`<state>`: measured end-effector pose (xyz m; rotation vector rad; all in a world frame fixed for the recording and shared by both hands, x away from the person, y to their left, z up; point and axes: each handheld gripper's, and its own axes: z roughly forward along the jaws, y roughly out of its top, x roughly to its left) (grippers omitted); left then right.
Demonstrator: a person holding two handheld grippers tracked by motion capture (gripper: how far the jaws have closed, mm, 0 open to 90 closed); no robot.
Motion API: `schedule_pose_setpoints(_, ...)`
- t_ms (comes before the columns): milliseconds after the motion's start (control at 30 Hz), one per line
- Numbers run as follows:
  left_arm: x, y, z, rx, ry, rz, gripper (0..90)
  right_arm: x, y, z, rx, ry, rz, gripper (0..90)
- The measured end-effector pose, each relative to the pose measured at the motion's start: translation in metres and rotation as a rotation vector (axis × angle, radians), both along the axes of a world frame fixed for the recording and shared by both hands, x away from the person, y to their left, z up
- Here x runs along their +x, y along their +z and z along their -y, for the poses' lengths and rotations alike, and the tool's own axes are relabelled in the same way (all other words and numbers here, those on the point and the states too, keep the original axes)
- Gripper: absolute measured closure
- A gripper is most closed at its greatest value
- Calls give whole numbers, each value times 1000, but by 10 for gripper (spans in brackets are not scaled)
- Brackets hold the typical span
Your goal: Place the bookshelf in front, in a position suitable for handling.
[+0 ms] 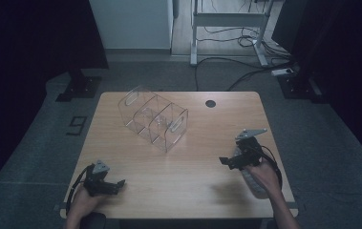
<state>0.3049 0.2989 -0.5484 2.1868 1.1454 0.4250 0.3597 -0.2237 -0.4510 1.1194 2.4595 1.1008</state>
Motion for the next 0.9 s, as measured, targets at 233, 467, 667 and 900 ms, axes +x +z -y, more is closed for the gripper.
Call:
schedule_pose_setpoints(233,0,0,0,0,0,0,0,8,7,-22,14,24,7,0)
schedule_pose_setpoints(467,0,0,0,0,1,0,0,14,12,-44,14,34,13,0)
schedule_pose_setpoints(667,0,0,0,1,0,-1,0,22,15,-61,38,33,-2,0)
schedule_pose_setpoints(900,0,0,0,0,2,1,0,30,16,-82,49,42,-24,0)
